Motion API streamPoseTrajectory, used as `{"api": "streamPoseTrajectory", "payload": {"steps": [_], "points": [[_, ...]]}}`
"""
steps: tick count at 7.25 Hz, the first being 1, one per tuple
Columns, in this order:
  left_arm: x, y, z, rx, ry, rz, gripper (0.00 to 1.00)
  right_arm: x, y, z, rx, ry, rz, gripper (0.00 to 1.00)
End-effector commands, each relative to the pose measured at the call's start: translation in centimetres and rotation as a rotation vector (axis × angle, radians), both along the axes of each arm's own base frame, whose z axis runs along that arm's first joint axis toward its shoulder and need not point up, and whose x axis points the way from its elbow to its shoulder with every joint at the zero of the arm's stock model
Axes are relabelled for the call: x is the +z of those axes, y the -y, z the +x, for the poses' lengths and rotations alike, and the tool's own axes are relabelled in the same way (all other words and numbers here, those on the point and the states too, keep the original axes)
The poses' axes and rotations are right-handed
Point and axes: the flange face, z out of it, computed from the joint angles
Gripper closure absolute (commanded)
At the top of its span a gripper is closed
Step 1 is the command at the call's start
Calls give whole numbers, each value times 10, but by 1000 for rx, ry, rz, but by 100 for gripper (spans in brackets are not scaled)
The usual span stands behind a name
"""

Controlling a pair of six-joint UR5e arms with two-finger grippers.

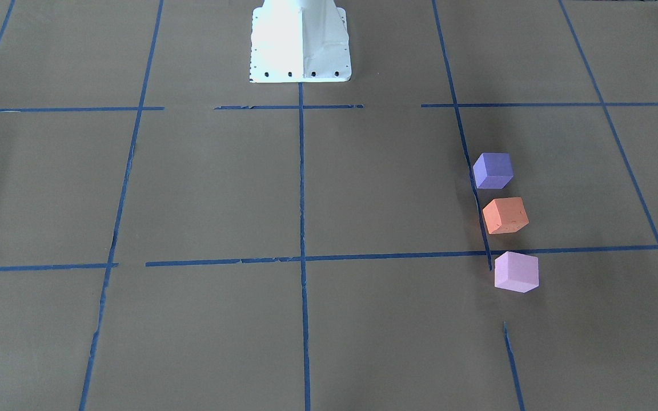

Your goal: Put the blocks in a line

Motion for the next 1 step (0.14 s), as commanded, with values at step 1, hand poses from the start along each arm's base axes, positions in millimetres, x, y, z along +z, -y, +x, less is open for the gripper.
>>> {"api": "streamPoseTrajectory", "payload": {"steps": [1], "points": [[-1,0,0,0,0,1,0,0,0,0,0,0,0,0]]}}
